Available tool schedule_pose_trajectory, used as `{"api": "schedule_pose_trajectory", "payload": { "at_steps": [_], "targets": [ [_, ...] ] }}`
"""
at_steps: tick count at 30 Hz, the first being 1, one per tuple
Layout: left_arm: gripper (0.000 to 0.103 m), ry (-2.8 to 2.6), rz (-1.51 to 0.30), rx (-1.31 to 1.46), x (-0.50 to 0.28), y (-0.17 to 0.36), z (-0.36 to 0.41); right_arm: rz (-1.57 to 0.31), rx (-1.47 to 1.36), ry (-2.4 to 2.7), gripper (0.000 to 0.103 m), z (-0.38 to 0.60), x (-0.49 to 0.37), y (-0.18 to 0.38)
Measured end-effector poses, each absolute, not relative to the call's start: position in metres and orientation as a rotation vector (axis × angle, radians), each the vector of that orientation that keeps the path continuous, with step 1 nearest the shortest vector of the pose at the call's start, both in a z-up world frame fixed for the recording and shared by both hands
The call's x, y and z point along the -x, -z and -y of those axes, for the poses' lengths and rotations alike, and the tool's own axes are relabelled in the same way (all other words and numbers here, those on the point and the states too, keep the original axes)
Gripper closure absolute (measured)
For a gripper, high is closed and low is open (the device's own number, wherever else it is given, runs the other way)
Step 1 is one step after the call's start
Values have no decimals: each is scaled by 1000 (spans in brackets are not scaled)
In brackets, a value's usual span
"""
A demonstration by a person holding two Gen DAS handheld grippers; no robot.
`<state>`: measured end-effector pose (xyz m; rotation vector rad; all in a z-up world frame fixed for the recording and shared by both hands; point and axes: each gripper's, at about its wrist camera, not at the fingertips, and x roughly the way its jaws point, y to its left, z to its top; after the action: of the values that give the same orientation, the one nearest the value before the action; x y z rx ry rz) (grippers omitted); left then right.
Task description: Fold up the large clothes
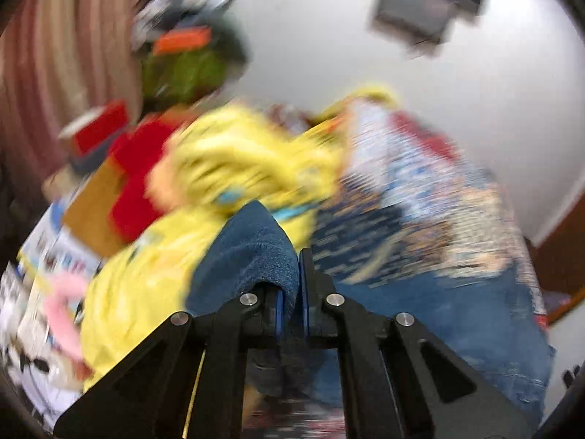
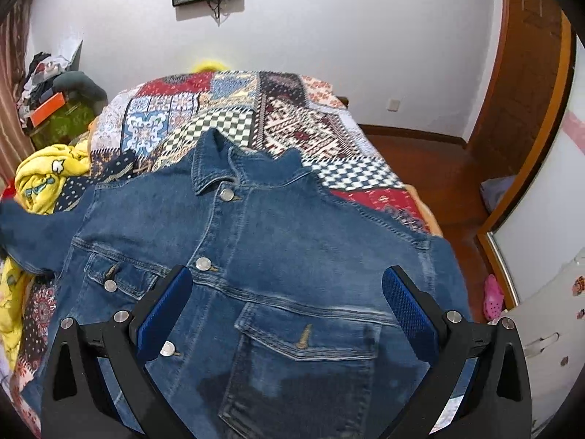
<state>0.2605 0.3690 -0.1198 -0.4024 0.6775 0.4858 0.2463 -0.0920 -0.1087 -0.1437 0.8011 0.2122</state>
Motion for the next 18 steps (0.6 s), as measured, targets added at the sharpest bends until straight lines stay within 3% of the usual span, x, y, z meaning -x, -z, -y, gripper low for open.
{"api": "schedule_pose_trajectory", "payload": {
  "at_steps": [5,9,14,18],
  "targets": [
    [97,-250,-550,317,-293,46,-271,-765,123,-210,0,113,-239,97],
    [97,-61,-545,272,-327,32,-181,-746,91,-215,0,132,-233,90],
    [97,109,-687,200,-371,71,-76,-748,51,-224,0,158,-227,86],
    [97,191,-906,132,-398,142,-6,-772,21,-228,0,177,-223,89]
  ]
}}
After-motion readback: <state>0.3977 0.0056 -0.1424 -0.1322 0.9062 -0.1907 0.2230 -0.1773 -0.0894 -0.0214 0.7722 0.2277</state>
